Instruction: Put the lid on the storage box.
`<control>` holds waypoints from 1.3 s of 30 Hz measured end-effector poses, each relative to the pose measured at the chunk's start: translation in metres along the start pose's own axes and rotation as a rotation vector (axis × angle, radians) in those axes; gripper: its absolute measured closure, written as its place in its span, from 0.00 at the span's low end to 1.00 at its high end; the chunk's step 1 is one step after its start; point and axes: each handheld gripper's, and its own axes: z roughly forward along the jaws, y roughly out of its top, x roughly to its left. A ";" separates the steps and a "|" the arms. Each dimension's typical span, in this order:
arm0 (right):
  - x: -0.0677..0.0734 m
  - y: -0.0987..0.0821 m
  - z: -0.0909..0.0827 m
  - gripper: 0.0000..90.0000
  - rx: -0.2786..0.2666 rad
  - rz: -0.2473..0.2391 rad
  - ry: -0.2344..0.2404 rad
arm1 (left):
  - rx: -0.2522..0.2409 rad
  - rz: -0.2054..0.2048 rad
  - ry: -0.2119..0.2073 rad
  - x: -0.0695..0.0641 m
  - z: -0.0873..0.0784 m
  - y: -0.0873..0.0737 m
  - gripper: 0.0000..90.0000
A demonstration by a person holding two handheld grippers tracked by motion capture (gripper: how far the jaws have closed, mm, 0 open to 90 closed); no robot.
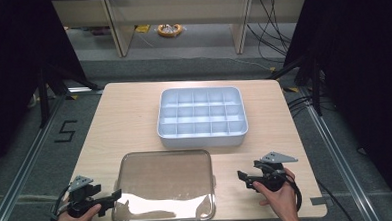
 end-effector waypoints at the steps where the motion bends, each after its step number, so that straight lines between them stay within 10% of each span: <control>1: 0.000 0.000 0.000 0.24 0.000 0.000 0.000 | -0.005 -0.001 0.003 -0.001 0.000 0.000 0.17; 39: 0.053 -0.001 0.019 0.29 0.090 0.056 0.241 | 0.061 0.038 -0.039 -0.002 0.001 -0.002 0.27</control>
